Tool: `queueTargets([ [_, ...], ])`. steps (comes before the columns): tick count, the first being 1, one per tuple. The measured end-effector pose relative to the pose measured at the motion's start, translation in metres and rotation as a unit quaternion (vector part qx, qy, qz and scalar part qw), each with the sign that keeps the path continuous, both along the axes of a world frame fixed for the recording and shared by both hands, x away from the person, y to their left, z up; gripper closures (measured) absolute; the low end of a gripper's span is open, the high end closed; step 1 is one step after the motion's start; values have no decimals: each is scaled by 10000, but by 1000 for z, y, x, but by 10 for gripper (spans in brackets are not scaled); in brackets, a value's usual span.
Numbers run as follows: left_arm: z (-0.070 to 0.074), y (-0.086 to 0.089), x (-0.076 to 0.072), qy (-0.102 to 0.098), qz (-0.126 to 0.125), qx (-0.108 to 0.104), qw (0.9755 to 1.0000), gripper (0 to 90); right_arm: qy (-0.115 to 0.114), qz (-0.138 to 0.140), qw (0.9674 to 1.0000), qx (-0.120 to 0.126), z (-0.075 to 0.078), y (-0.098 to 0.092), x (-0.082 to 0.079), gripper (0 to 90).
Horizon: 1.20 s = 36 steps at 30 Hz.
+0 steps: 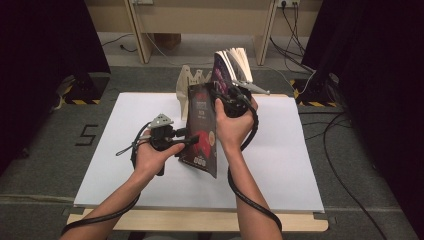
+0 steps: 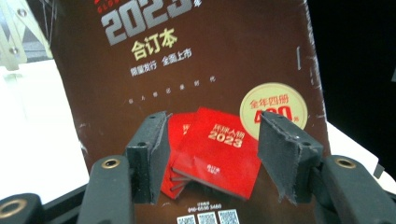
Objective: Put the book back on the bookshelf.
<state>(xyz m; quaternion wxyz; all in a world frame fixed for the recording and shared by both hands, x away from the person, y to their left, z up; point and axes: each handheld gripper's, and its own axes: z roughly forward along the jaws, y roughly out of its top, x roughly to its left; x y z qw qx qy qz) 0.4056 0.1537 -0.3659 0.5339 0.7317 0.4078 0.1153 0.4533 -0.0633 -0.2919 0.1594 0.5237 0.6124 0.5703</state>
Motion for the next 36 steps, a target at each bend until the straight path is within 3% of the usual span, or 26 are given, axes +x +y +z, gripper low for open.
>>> queueTargets([
  [7, 7, -1, 5, -21, 26, -44, 10000, 425, -132, -60, 9999, 20, 3, 3, 4, 873],
  [21, 20, -6, 16, -48, 6, -98, 9999, 424, -102, -108, 9999, 32, 5, 10, 13, 871],
  [36, 39, -25, 26, -153, -124, -212, 9996, 414, -126, -139, 9998, -11, 2, 16, 14, 871],
])
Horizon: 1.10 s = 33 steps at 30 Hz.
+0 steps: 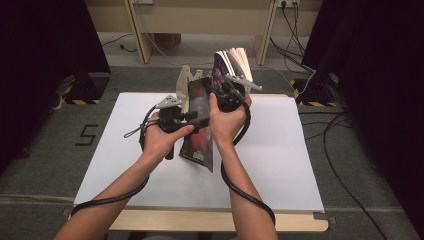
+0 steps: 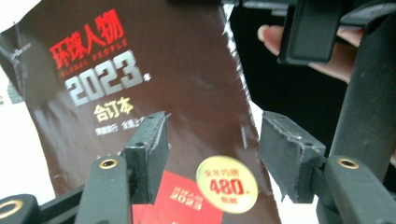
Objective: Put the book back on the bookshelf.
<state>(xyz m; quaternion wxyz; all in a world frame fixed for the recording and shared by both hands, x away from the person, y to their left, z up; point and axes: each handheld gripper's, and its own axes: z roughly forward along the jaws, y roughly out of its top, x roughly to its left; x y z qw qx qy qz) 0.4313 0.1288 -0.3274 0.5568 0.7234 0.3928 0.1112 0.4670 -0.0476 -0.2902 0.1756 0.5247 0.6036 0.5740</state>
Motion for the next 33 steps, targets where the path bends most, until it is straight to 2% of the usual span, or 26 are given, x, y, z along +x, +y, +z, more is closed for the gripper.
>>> queueTargets([
  [15, -3, -13, 10, 11, 68, 107, 9999, 407, 39, -15, 10000, -87, -6, 3, 1, 869],
  [23, -7, -22, 15, 10, 214, 175, 9996, 409, 33, -46, 9999, -94, -7, 6, 1, 868],
  [31, -12, -26, 17, -175, 484, 510, 9974, 403, 48, 25, 9998, -170, -4, 13, -1, 858],
  [33, -13, -26, 17, -173, 521, 528, 9971, 405, 65, 50, 9998, -201, -4, 15, -2, 855],
])
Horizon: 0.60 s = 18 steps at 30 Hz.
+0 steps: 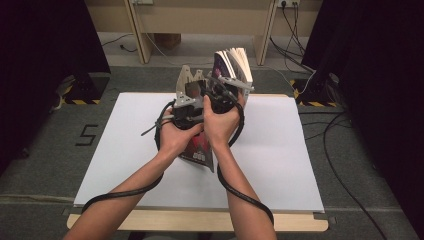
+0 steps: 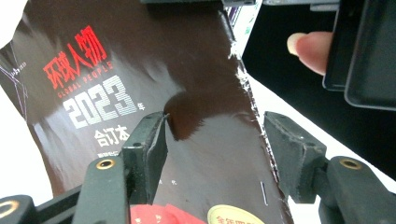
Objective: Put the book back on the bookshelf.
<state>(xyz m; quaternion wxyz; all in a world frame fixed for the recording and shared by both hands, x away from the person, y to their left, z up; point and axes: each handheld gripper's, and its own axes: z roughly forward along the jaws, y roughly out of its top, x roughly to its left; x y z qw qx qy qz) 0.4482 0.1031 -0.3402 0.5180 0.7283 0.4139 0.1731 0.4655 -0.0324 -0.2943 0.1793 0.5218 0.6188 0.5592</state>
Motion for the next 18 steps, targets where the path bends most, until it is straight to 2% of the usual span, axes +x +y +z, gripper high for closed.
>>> queueTargets([
  [3, 0, 3, -2, 51, -4, -56, 10000, 452, -7, 12, 10000, -8, 0, 2, -1, 860],
  [7, 1, 5, -5, -2, 33, -31, 10000, 522, -10, 18, 10000, -33, 1, 2, -1, 868],
  [12, 1, 8, -5, -24, 148, -1, 9999, 619, 12, -22, 10000, 58, 3, 0, -1, 870],
  [15, -1, 8, -3, -22, 263, 67, 9996, 631, 12, -28, 9999, 98, 2, 1, -2, 871],
  [18, -3, 7, -2, -5, 348, 73, 9994, 599, 47, -19, 9999, 163, 1, 2, -2, 869],
])
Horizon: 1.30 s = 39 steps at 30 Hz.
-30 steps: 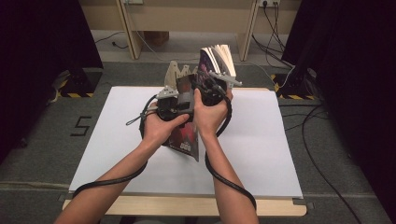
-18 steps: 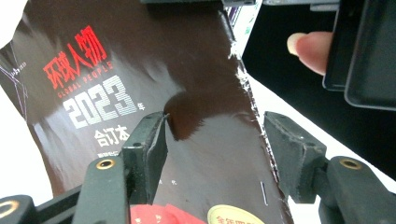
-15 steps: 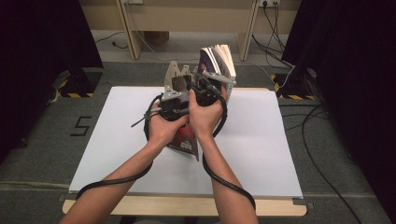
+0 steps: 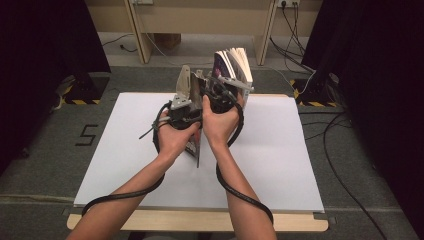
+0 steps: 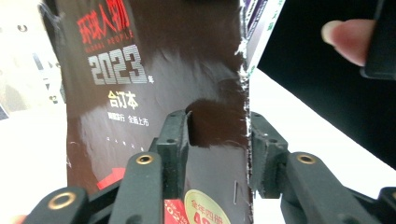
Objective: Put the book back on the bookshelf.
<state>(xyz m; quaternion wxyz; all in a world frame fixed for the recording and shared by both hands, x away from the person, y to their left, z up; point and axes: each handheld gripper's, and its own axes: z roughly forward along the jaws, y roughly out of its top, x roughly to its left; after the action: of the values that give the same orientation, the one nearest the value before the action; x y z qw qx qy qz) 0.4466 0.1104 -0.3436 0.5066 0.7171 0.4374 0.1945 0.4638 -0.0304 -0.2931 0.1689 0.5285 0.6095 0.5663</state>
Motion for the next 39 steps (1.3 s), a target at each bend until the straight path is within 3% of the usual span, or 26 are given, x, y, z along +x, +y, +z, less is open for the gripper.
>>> queueTargets([
  [5, 2, -2, 2, -305, 211, 104, 9993, 541, -9, -26, 9999, 151, 1, 1, 0, 872],
  [10, 0, 2, 6, -238, 188, 82, 9995, 520, 25, 46, 9997, 257, 4, 2, 0, 872],
  [17, -3, 9, 7, 21, 268, 65, 9996, 686, -50, 308, 9995, -12, 0, 12, -1, 851],
  [22, -8, 15, 4, 123, 312, 74, 9994, 830, -111, 556, 9982, -219, -3, 17, 0, 776],
  [25, -14, 18, 7, 304, 252, -47, 9992, 861, -121, 736, 9968, -271, -5, 15, 0, 744],
  [27, -17, 20, 8, 314, 273, -9, 9991, 862, -114, 866, 9960, -172, -5, 11, 0, 667],
  [30, -19, 25, 9, 366, 304, -154, 9987, 862, -271, 925, 9953, -57, -1, -2, -7, 648],
  [33, -18, 29, 8, 292, 281, -227, 9989, 863, -445, 789, 9959, 22, 4, -19, -15, 644],
  [39, -13, 39, 5, 111, 246, -346, 9990, 864, -294, 469, 9984, 129, -2, -58, -27, 645],
])
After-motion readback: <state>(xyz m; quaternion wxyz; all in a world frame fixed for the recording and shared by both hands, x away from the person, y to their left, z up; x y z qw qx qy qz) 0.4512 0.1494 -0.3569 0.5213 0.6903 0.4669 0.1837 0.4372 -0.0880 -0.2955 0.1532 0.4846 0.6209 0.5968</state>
